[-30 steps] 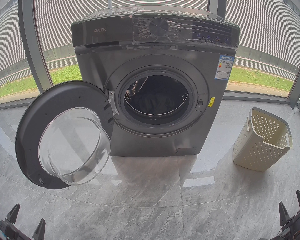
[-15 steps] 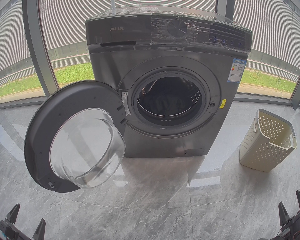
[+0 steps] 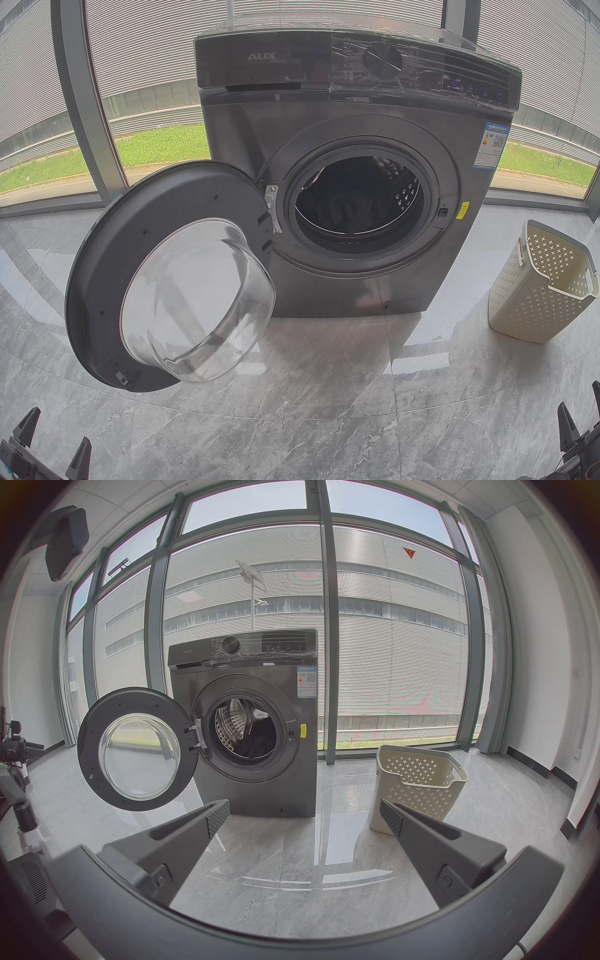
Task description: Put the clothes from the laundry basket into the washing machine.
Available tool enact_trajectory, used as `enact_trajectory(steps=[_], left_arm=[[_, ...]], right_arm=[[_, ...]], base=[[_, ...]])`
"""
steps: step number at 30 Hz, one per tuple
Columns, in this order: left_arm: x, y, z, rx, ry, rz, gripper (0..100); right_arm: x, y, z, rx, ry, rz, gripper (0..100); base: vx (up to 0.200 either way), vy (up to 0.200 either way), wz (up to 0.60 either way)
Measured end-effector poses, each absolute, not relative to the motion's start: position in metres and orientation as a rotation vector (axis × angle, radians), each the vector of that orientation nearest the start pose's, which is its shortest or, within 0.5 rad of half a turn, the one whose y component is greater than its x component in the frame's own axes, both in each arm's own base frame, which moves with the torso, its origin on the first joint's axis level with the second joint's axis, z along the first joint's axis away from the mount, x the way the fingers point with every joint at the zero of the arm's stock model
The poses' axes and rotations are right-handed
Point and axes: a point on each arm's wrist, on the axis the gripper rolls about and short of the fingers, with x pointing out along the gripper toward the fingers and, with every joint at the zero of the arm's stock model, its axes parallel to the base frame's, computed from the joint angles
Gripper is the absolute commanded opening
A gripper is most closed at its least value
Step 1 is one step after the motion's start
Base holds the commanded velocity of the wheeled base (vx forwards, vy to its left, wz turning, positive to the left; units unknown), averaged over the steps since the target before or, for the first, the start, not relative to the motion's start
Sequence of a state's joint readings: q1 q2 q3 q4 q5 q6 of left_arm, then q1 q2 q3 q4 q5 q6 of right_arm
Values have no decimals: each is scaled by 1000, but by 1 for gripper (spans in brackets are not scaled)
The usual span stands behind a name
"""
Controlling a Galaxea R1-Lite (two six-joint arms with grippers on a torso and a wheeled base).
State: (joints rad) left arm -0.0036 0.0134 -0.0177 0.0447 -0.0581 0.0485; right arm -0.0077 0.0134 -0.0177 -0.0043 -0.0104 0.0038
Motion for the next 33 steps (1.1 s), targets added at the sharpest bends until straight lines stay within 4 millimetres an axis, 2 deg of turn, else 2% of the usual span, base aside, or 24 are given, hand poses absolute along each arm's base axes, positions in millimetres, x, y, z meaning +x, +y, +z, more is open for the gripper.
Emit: enact_trajectory(steps=[14, 26, 33], left_arm=[[-23, -1, 76, 48, 38, -62, 100], [-23, -1, 76, 47, 40, -64, 100], [-23, -1, 76, 46, 40, -64, 100]], right_arm=[[-23, 0, 81, 7, -9, -15, 100], [-23, 0, 81, 12, -9, -17, 100], [-23, 0, 81, 14, -9, -19, 100]], base=[[0, 0, 43], [0, 200, 0], [0, 0, 0]])
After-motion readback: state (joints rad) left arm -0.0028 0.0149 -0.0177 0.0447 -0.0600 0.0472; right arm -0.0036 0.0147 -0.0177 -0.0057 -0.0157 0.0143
